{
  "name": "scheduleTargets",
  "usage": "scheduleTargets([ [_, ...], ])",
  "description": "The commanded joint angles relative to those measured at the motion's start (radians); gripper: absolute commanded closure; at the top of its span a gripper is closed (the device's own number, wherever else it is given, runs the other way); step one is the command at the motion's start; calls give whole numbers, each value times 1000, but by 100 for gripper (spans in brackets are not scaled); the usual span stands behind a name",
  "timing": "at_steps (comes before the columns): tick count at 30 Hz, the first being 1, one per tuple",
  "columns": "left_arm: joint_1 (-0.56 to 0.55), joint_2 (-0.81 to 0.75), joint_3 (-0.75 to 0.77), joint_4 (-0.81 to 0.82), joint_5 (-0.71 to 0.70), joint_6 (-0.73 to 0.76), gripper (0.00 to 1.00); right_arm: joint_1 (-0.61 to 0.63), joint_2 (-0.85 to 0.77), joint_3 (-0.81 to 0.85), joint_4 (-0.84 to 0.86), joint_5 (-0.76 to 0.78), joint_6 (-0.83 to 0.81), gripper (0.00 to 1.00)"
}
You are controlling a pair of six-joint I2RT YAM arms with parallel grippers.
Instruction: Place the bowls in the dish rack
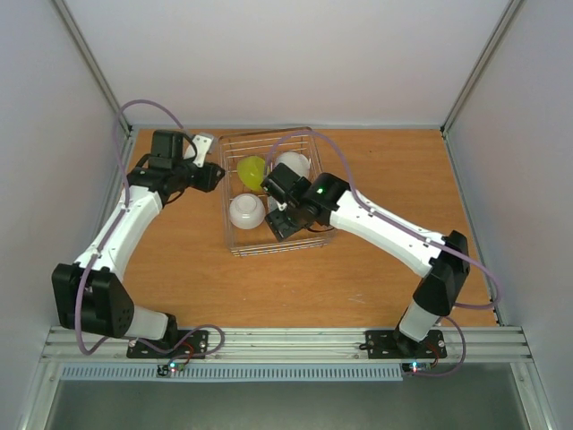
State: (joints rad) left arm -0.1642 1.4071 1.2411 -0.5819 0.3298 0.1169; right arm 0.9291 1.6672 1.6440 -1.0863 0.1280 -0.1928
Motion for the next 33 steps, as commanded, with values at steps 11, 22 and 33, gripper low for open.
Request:
scheduleTargets([
  [11,69,-22,-16,60,-38,-58,54,-9,148,130,-94,117,-10,99],
  [22,69,-15,-14,57,-43,-56,53,-8,226,170,-146,171,-11,99],
  [33,71,-14,-17,59,-42,-57,53,-9,294,205,-173,175,-5,99],
])
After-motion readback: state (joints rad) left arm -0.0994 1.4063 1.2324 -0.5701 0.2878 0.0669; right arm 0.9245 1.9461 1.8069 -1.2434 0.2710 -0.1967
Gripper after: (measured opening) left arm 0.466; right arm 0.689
